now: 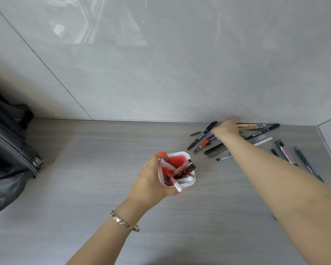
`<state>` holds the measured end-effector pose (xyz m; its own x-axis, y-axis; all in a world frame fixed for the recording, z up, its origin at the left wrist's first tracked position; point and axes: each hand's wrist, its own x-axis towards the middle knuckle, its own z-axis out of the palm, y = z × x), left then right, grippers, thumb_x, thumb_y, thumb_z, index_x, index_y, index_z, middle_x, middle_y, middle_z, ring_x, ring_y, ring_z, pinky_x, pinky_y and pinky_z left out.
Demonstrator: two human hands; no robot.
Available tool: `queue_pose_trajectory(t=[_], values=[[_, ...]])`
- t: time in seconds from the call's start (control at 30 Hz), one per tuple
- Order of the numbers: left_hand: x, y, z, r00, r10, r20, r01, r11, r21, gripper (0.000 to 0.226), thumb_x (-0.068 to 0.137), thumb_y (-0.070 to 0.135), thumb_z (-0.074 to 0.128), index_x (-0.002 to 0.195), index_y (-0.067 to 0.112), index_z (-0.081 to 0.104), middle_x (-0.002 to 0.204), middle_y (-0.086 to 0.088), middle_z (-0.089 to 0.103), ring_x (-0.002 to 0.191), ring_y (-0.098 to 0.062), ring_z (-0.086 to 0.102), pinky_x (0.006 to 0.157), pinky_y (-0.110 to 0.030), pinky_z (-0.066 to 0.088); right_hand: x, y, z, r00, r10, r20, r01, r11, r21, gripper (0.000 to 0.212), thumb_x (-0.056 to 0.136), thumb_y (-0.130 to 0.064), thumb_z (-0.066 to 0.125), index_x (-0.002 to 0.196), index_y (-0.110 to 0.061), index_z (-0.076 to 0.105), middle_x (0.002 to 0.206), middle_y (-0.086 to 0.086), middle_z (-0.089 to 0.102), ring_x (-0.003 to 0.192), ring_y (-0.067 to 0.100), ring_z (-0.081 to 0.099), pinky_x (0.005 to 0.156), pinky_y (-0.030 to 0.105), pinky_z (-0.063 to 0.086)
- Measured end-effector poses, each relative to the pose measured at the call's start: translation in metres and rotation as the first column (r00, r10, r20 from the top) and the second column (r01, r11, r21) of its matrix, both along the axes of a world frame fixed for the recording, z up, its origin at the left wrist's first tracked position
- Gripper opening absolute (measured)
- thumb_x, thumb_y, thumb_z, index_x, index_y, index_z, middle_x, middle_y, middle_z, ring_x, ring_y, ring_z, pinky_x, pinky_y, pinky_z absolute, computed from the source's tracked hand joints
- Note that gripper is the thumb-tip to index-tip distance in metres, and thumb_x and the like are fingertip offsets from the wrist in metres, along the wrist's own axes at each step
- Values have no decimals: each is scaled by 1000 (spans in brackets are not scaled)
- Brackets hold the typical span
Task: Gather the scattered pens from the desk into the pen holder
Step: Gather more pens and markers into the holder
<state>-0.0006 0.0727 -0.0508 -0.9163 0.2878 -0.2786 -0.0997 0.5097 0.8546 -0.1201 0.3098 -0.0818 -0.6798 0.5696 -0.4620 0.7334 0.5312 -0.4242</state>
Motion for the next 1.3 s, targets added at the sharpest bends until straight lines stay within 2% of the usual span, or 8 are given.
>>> queue_pose_trajectory(t=[0.1, 0.23, 0.4, 0.73, 0.9, 1.03, 1.17, 1.3], values=[[-1, 0, 1, 1000, -10, -11, 10, 1000, -9, 71, 55, 29, 84, 110, 34, 41, 109, 18, 53, 101, 5, 50, 74, 1, 38, -2, 3, -11, 983, -180, -29, 174, 973, -151, 80, 77, -11, 64, 138, 4, 13, 132, 18, 50, 117, 32, 51, 93, 35, 45], [-1, 0, 2, 1000, -10, -9, 10, 1000, -11, 72, 55, 28, 84, 111, 35, 40, 112, 15, 53, 99, 10, 48, 72, 3, 38, 5, 11, -19, 944, -320, -85, 291, 925, -246, 53, 55, -17, 70, 102, -4, 51, 99, 13, 63, 83, 25, 63, 58, 25, 46], [-1, -1, 1, 1000, -18, -1, 18, 1000, -15, 72, 57, 25, 84, 110, 38, 38, 114, 14, 54, 97, 11, 48, 70, 0, 39, 24, 10, 14, 911, -372, -178, 228, 814, -534, 27, 72, -9, 56, 54, -17, 37, 52, 3, 35, 24, 6, 28, 27, 9, 16], [0, 1, 3, 1000, -20, -19, 20, 1000, 6, 70, 50, 34, 86, 97, 50, 36, 106, 21, 53, 97, 11, 51, 72, -4, 41, 118, -36, 121, 685, -74, -724, -495, 682, -538, 10, 80, -11, 49, 75, -15, 58, 66, -10, 66, 49, 7, 56, 47, 16, 47], [0, 2, 3, 1000, -8, -29, 9, 999, 34, 66, 47, 36, 86, 97, 45, 42, 101, 19, 58, 91, 20, 51, 69, 4, 38, 125, -75, 76, 715, 297, -633, -514, 837, -188, 39, 77, -11, 65, 83, -45, 47, 81, 1, 66, 69, 12, 60, 68, 20, 47], [0, 1, -4, 1000, -14, -22, 15, 999, 37, 71, 50, 31, 87, 109, 33, 47, 109, 14, 61, 98, 5, 57, 74, -8, 45, 117, -89, 65, 611, 232, -757, -415, 908, -56, 19, 78, -11, 65, 90, -23, 56, 87, -6, 62, 81, 9, 54, 76, 12, 40], [0, 2, -3, 999, -18, -35, 20, 998, 58, 70, 44, 39, 87, 102, 35, 48, 102, 13, 62, 95, 1, 60, 73, -9, 47, 119, -92, 49, 530, 626, -572, -576, 761, 300, 33, 88, -30, 42, 103, -11, 65, 102, 5, 72, 112, 20, 57, 91, 31, 42], [1, 2, 2, 997, -39, -62, 40, 999, 26, 69, 46, 43, 84, 100, 50, 42, 105, 16, 60, 97, 4, 58, 72, -6, 46, 127, -80, 55, 537, 711, -455, -766, 637, 91, 49, 96, -38, 29, 137, -13, 35, 150, 0, 32, 142, 10, 10, 111, 28, 12]])
